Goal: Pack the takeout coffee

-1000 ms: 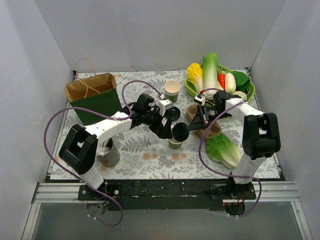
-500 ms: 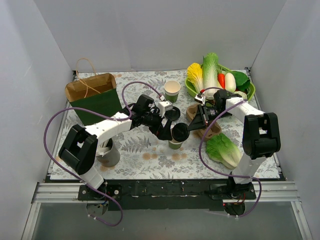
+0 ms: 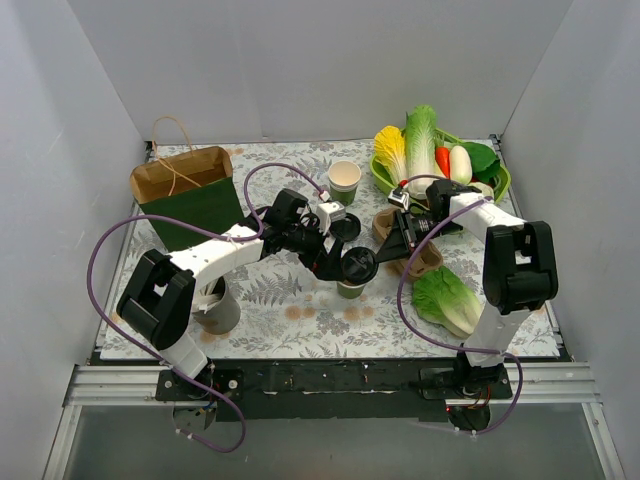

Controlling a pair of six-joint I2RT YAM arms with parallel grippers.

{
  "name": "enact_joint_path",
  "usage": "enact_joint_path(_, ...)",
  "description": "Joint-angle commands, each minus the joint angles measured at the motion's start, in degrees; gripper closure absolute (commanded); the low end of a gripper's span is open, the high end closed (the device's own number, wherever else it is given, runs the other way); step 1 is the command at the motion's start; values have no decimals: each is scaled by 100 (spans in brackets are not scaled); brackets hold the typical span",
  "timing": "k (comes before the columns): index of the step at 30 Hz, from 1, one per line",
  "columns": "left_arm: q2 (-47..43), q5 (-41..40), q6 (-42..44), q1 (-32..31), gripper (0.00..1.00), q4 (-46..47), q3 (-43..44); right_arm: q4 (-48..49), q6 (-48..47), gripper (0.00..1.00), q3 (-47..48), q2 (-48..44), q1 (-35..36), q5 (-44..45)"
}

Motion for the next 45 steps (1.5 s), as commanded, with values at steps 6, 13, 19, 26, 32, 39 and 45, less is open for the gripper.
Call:
enact_joint_path(6,-336,149,91,-14,2,132,-56,22,-51,71,180,193,-27,25)
enact_joint_path(13,-345,114,118,-5,2,141,-56,57,-42,70,250,343,-36,78)
enact_joint_path(19,-371,140,144,-5,2,141,-38,57,-42,70,338,396,-27,96)
enact_joint_path(26,-442,184,258,-5,2,88,-65,92,-60,69,268,334,34,157)
enact_joint_path(32,-564,175,504,-5,2,-61,-38,92,-86,69,259,299,114,219)
enact_joint_path(39,-696,114,557,-5,2,-88,-153,66,-130,69,294,264,184,298)
enact_joint_path(45,-732,26,469,4,2,-70,-205,83,-139,69,268,211,254,350)
